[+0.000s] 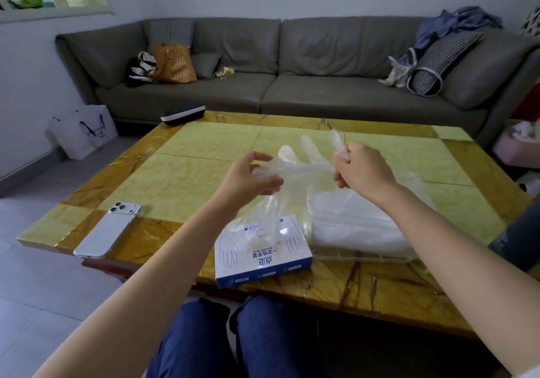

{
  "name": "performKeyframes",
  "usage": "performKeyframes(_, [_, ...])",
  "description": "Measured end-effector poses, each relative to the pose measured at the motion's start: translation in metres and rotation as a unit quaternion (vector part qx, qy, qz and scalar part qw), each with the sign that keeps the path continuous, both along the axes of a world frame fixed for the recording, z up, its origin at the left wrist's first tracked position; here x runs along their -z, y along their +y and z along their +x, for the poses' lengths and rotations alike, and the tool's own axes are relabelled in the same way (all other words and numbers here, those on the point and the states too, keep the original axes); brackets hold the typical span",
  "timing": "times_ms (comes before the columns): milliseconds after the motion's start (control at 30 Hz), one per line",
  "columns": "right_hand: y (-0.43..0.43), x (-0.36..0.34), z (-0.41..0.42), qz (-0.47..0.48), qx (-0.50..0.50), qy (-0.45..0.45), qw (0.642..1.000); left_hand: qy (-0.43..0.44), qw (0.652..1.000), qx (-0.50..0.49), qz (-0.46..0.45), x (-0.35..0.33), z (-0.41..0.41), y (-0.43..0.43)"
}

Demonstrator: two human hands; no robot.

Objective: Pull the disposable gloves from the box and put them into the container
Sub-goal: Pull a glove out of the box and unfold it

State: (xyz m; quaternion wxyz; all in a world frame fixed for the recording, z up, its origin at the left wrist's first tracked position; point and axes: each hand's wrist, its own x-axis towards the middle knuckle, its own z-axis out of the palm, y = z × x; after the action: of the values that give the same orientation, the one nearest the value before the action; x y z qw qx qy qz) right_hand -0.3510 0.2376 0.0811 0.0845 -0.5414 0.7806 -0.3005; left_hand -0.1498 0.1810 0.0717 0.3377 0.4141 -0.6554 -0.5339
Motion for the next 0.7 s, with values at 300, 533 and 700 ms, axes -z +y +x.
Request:
performKeyframes(300, [0.004,-0.021,0.009,-0.042,-0.277,-0.033,0.959,-0.149,0.972,0.167,-0.072,-0.038,-0.016,-0.004])
performKeyframes(533, [0.003,-0.025,0.003,0.156,-0.320,-0.093,0.930,-0.229,0.942,0.227,-0.097,-0.054,-0.018,-0.007])
performKeyframes(700, [0.005,-0.017,-0.014,0.147,-0.279,-0.083,0.946,-0.283,0.932,0.212,-0.080,-0.048,-0.014,-0.017])
